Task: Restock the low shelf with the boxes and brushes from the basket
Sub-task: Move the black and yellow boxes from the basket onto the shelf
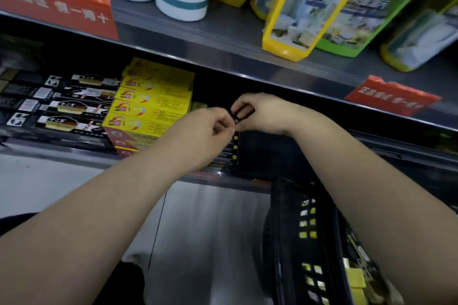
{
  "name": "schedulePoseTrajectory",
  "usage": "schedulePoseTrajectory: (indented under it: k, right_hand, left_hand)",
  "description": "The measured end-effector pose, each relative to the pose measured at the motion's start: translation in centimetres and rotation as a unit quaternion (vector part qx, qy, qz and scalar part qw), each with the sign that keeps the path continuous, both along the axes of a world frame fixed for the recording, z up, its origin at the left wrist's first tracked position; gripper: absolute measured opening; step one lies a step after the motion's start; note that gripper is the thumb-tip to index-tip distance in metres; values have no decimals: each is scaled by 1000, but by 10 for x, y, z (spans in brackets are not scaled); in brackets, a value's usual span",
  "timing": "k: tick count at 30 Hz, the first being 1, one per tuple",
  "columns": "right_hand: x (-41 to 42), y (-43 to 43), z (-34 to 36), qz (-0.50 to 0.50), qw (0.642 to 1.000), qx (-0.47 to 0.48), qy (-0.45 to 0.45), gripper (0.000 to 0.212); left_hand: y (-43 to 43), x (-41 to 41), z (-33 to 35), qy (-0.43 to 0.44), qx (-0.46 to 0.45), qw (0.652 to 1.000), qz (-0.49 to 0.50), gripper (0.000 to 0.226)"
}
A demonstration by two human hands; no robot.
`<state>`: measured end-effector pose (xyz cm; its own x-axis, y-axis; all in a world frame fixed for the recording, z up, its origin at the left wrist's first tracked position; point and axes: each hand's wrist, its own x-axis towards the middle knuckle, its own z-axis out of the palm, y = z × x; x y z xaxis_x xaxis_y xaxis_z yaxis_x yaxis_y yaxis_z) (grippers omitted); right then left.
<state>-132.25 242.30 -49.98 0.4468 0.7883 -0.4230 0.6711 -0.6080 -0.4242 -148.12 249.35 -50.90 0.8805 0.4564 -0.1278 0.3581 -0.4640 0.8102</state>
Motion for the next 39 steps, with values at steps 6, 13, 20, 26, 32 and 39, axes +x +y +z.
schedulePoseTrajectory:
  k: [6, 13, 20, 26, 32, 39]
  right_hand:
    - [-12, -131, 64, -50, 987, 98, 114, 28]
    - [23, -275, 27, -195, 973, 45, 118, 23]
    - [57, -365, -66, -225, 960, -163, -16, 37]
    - [62, -379, -112, -175, 924, -331, -81, 64]
    - [67, -363, -104, -204, 929, -306, -34, 20]
    - [53, -353, 8, -334, 888, -28, 315, 18]
  left_hand:
    - [-62, 16, 26, -31, 113, 986, -118, 13]
    - [-152, 36, 50, -98, 134, 951, -262, 18]
    - [-211, 54, 23, -1, 180, 919, -350, 21]
    - [-229, 70, 19, 23, 133, 931, -340, 20]
    - [-233, 79, 18, 80, 30, 956, -280, 21]
    - [-235, 84, 7, 219, -216, 943, -127, 75]
